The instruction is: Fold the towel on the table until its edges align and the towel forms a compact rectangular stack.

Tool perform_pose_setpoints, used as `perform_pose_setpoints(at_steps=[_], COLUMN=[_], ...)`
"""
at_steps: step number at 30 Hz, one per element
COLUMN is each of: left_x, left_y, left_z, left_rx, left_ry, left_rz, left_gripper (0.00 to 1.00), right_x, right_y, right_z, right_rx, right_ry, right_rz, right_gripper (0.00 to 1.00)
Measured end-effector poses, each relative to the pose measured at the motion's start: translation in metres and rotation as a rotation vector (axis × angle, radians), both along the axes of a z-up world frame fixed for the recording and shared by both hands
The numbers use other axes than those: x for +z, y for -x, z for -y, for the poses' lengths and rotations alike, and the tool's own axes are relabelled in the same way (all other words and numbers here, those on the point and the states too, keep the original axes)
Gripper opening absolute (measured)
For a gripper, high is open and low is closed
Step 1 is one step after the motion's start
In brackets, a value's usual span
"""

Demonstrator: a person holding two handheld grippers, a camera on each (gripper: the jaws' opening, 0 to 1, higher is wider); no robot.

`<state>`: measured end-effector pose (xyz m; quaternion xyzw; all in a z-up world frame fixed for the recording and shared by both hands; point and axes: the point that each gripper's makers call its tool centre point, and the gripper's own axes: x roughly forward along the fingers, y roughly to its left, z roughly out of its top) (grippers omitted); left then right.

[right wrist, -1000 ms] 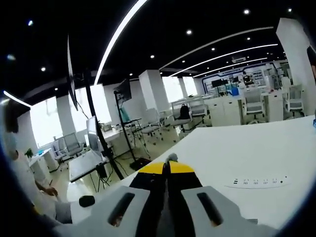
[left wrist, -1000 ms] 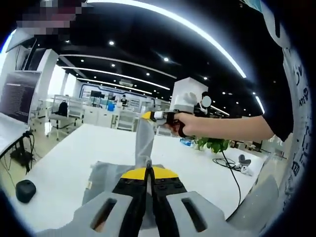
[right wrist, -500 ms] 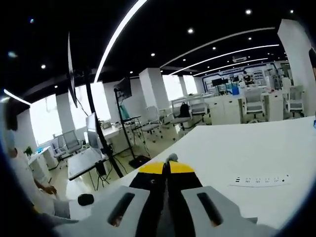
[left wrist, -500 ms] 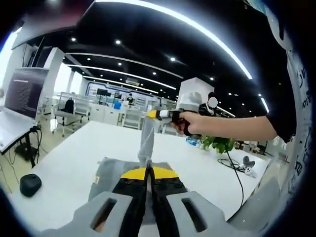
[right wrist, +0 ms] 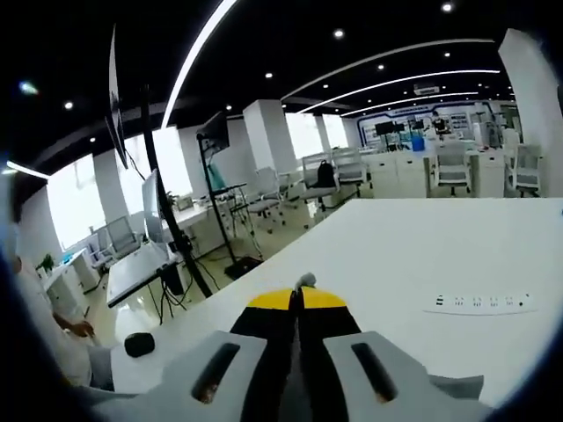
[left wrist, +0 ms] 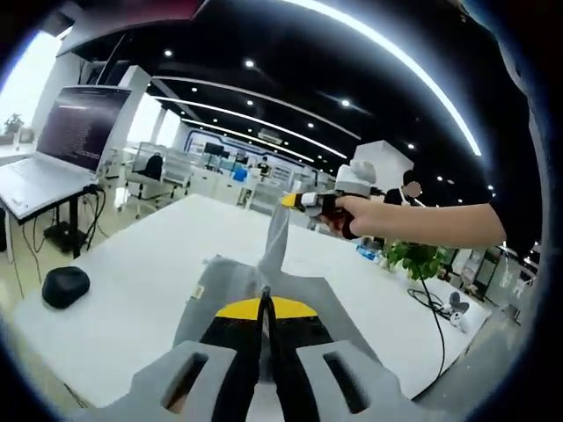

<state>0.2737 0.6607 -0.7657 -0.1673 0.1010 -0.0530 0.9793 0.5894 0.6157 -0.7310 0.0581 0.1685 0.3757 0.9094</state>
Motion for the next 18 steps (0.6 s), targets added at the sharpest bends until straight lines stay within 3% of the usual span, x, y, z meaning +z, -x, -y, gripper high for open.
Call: perform_pose_setpoints(at_steps=[18], left_x=[-0.075], left_y=[-0.007], left_z=[-0.044], left_rx=[0.123], left_ry=[0.068], left_rz=[-0.137], left_gripper=[0.02], right_x=[-0.101], right_y=[-0.009], right_z=[-0.085], right_rx=[0.103], right_ry=[0.182], right_rz=[-0.024], right_gripper=[0.0])
